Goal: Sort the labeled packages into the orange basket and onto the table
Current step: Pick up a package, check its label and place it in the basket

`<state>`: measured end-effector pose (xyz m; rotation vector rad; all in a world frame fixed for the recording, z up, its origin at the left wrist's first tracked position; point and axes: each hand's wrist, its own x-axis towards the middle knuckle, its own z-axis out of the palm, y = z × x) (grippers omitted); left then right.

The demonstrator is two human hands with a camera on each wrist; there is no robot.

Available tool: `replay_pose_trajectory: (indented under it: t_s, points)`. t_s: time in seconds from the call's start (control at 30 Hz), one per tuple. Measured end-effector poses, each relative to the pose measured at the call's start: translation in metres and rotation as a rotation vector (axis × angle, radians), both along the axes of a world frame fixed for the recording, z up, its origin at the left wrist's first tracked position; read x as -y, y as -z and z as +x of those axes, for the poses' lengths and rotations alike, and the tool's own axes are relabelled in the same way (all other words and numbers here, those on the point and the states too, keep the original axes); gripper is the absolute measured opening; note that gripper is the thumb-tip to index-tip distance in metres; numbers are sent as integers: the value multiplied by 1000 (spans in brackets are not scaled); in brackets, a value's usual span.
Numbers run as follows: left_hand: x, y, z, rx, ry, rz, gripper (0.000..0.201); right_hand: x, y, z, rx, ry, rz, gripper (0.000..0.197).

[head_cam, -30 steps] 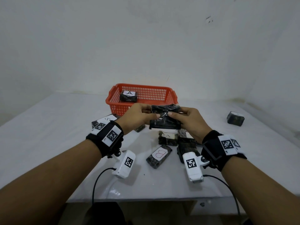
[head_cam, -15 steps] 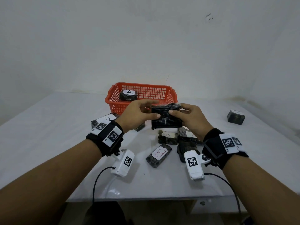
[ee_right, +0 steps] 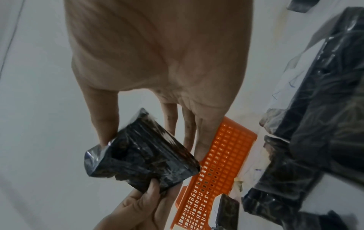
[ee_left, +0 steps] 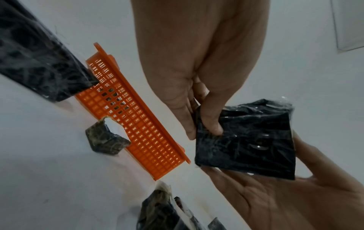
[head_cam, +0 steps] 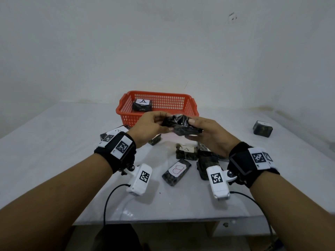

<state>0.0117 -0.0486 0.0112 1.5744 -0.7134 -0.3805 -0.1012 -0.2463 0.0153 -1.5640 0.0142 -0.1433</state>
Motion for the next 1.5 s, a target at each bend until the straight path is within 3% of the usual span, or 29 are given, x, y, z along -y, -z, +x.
replay_pose_trajectory:
  t_s: [0.23, 0.4, 0.53, 0.67, 0.73, 0.83, 0.9, 1.0, 1.17, 1.4, 1.5]
  points:
    - [1, 3, 2, -84, 28, -31, 40, -5, -5, -1, -69, -27, 124, 64]
    - [-1, 3, 2, -99, 60, -11, 43, -8, -7, 2, -47, 2, 62, 65]
    - [-3, -3, -7, -195, 198, -25, 56, -7, -5, 3, -16, 55, -99, 25]
    - [-1, -3, -13, -80, 146, 15, 58, -9, -5, -2, -22, 65, -136, 30]
    - [-1, -1, -11, -75, 107, -13, 51, -13, -8, -5, -38, 34, -144, 34]
    - [0, -1, -12, -79, 78, -41, 19, -14, -8, -4, -59, 24, -135, 32]
    - [0, -1, -11, -110, 109, -57, 14, -13, -9, -4, -48, 57, -135, 30]
    - [0, -3, -12, -157, 176, -51, 30, -10, -9, -2, -14, 114, -166, 26]
    - [-2, -4, -14, 38, 53, 64, 25, -11, -6, -2, 0, 86, -154, 26]
    - [-3, 1, -14, -49, 134, 46, 72, -6, -2, -5, 25, 119, -166, 28]
    - [-3, -3, -15, -12, 124, 66, 57, -4, -1, -4, 41, 135, -148, 30]
